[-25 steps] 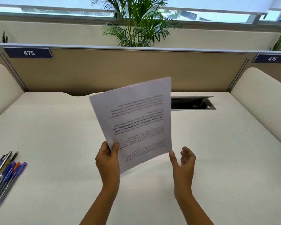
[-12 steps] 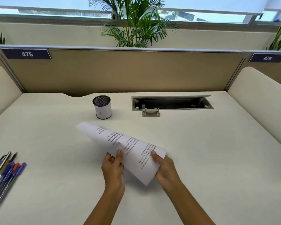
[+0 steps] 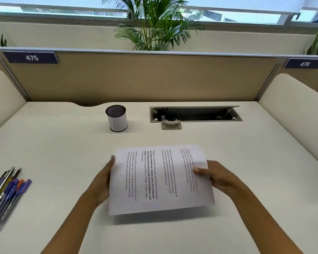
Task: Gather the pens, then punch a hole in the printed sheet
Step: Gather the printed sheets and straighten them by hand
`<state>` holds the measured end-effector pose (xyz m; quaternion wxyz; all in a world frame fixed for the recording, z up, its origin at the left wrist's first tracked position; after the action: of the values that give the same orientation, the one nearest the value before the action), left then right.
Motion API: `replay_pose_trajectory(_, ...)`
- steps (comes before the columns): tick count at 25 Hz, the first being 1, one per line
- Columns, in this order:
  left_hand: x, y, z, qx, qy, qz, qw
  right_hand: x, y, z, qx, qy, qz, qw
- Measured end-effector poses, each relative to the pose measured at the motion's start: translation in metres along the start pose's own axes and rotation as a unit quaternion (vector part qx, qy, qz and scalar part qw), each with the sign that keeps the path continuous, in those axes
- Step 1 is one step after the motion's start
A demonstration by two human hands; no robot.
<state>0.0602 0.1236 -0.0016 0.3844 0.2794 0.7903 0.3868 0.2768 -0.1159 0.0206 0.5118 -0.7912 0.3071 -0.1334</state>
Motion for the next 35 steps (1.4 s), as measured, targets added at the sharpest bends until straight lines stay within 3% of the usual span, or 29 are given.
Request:
replay_pose_trajectory(2,-0.01,0.021,0.004,-0.071,0.011,0.152,0.986,0.011,-0.01,-0.003,0.021,0.037,-0.053,0.998)
replay_pose_trajectory(4,-0.022,0.045,0.0,-0.157,0.07,0.222,0.96,0.021,-0.027,-0.008,0.073,0.107,-0.086,0.988)
replay_pose_trajectory(8,-0.038,0.074,-0.022,-0.297,0.198,0.246,0.901,0.02,-0.056,-0.029,0.219,0.221,-0.08,0.947)
replay_pose_trajectory(11,-0.037,0.068,-0.033,-0.338,0.244,0.204,0.885,0.023,-0.045,-0.038,0.246,0.27,-0.051,0.93)
replay_pose_trajectory(20,-0.029,0.025,-0.03,-0.31,0.264,0.187,0.894,0.026,-0.024,-0.039,0.245,0.287,-0.038,0.925)
replay_pose_trajectory(23,-0.032,0.021,-0.03,-0.315,0.276,0.216,0.882,0.026,-0.011,-0.035,0.214,0.296,-0.044,0.93)
replay_pose_trajectory(26,-0.03,0.02,-0.028,-0.314,0.299,0.222,0.873,0.035,-0.002,-0.04,0.192,0.367,-0.055,0.909)
replay_pose_trajectory(28,-0.031,0.021,-0.023,-0.301,0.309,0.202,0.879,0.041,0.01,-0.044,0.155,0.408,-0.005,0.9)
replay_pose_trajectory(32,-0.045,0.014,-0.008,-0.253,0.316,0.116,0.907,0.015,0.034,-0.033,0.084,0.346,0.124,0.926)
replay_pose_trajectory(35,-0.066,-0.008,0.008,-0.202,0.304,0.021,0.931,-0.013,0.037,-0.021,0.09,0.272,0.179,0.941)
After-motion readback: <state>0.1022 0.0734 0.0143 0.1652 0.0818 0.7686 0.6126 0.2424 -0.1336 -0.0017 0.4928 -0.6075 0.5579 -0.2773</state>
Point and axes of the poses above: each hand's wrist, its own z-axis towards the middle knuckle, its own x-axis out of the back of the hand, y = z × x, the point moved 9 cm from there along z, towards the middle knuckle, and after that the axes turned 1 degree about -y, right-handed, at the moved point
